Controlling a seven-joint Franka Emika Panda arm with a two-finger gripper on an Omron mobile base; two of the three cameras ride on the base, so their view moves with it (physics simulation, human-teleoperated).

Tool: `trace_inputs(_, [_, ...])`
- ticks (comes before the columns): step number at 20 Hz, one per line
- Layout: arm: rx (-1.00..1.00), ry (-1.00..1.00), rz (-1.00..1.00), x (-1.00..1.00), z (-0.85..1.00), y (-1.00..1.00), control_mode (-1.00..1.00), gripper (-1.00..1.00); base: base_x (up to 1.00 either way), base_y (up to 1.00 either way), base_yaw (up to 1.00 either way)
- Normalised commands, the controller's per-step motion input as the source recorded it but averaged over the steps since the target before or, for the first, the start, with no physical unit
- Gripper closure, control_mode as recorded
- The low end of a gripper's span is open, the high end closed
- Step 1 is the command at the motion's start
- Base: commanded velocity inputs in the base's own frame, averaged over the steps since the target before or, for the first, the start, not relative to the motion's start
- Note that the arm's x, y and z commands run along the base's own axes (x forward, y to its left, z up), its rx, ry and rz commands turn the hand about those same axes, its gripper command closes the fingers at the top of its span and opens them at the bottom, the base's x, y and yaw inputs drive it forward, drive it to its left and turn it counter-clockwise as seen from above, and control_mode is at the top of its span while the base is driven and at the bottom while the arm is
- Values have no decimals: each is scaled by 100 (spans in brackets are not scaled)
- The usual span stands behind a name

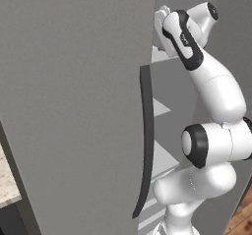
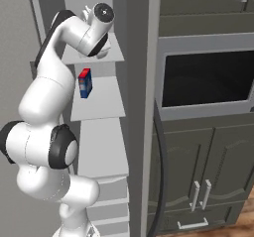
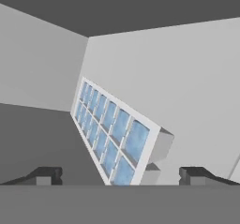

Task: Open the freezer door, pick up the ice cube tray from the freezer, and place it on the dining counter.

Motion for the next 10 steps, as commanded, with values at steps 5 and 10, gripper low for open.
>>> trace_inputs(5, [0, 0, 0, 8, -20, 0, -100, -100, 0, 0, 0])
trace_inputs(10, [0, 0, 0, 10, -20, 0, -100, -100, 0, 0, 0])
